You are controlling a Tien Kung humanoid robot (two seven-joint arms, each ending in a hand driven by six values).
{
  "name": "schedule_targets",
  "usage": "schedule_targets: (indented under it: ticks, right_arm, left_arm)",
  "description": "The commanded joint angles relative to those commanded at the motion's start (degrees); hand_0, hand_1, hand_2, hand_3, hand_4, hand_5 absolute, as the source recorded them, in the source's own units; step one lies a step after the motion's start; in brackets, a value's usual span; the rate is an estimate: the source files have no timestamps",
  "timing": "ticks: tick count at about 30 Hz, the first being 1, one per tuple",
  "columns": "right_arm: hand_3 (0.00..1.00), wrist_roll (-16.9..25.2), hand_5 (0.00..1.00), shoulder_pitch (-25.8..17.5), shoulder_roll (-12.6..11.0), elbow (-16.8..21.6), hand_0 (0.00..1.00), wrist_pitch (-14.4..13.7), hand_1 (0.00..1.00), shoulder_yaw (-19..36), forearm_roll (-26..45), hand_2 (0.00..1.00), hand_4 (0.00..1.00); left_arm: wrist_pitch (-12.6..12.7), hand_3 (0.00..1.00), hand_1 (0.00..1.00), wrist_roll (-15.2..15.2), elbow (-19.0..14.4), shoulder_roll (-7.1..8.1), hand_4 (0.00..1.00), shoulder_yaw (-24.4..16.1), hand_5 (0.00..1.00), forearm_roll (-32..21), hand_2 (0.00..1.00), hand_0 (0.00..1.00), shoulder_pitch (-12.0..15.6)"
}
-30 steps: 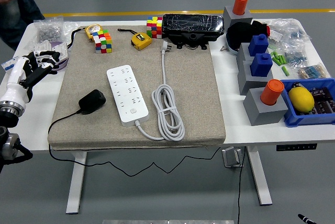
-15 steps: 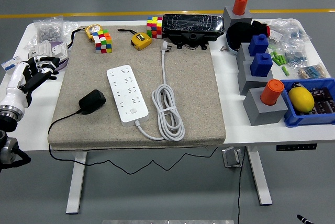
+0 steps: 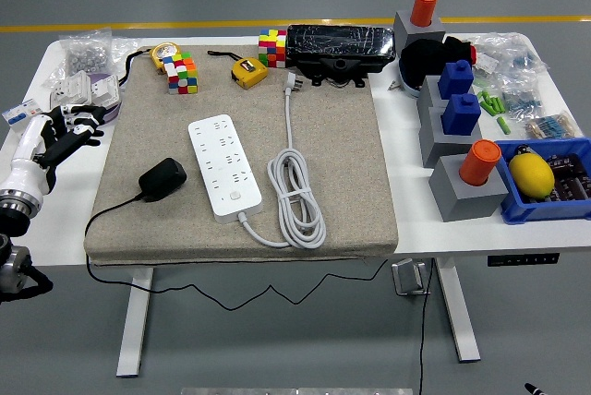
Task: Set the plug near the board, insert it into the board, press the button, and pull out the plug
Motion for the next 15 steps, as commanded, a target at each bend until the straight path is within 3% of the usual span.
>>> schedule_targets:
  ticks: [15]
  right_arm:
    - [0.578, -0.1, 0.563, 0.0, -0.3, -0.1, 0.654, 0.0, 0.657, 0.2, -0.2, 0.662, 0.998]
  left_arm:
    - [-0.1, 0.585, 0.507, 0.3, -0.4, -0.06, 0.808, -0.1, 0.452, 0.0, 0.553, 0.474, -0.2]
